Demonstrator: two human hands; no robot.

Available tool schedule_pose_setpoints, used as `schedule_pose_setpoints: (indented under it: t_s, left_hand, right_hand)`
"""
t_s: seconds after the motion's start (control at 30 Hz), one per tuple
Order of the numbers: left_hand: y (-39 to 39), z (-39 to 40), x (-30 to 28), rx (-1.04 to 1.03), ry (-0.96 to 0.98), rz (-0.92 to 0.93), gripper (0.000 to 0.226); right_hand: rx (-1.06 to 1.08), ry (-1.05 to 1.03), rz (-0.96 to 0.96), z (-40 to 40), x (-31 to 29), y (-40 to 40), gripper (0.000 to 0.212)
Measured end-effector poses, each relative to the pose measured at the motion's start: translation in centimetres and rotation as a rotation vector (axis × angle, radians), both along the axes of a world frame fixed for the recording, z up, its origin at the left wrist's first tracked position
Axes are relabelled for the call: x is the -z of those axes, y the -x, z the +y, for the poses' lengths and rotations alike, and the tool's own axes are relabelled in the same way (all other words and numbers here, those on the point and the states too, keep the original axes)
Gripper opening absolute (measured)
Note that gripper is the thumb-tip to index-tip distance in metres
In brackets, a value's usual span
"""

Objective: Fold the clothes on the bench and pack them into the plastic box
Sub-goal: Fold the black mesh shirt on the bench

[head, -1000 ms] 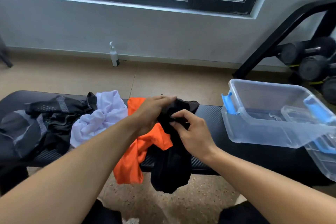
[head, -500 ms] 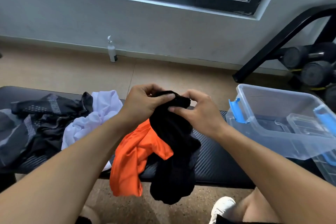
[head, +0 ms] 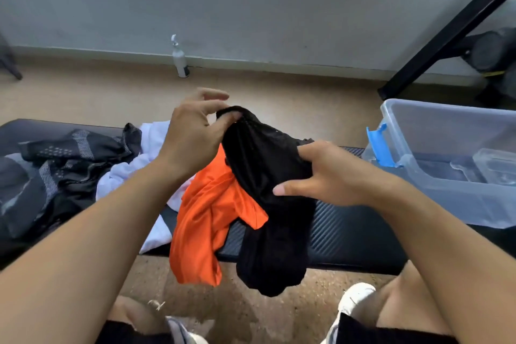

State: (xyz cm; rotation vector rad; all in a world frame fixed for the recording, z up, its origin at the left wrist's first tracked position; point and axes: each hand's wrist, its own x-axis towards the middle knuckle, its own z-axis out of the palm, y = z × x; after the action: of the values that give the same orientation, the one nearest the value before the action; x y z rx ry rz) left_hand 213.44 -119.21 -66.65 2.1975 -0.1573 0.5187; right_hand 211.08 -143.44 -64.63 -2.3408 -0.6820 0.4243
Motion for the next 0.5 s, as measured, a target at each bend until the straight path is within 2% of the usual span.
schedule_pose_setpoints:
  t_s: [0.1,0.17,0.27,0.33,0.4,0.47,0.5]
  left_hand:
    - [0.1,-0.5,-0.4,0.046,0.192,0.057,0.014]
    - [0.8,-0.9,-1.1,0.211,0.25,0.131,0.012]
    - [2.3,-1.6,-1.6,0.485,0.195,0.316,0.02]
    - [3.0,-1.7,-1.7,0.508,0.156,0.339,0.025]
    - [3.6,-1.5,-2.8,0.462,0.22,0.366,0.042]
    - [3.9,-1.1,-4.5,0.475,0.281,0.452,0.05]
    - [4.0,-0.9,-5.4,0.486,0.263,0.472,0.045]
  right_hand:
    - [-0.008,-0.259,0.007,0.2,0.0,0.8,0.013]
    - [0.045,-0.418,-0.048,0.5,0.1,1.0,0.011]
    - [0.098,-0.528,-0.139,0.7,-0.2,1.4,0.014]
    - [0.15,-0.58,-0.128,0.5,-1.0,1.6,0.019]
    - [0.183,-0.554,-0.121,0.4,-2.2,1.6,0.014]
    - [0.187,-0.375,-0.111,-0.1,-3.8,1.1,0.008]
    - [0.188,-0.24,-0.085,-0.4,-4.7,0.8,0.011]
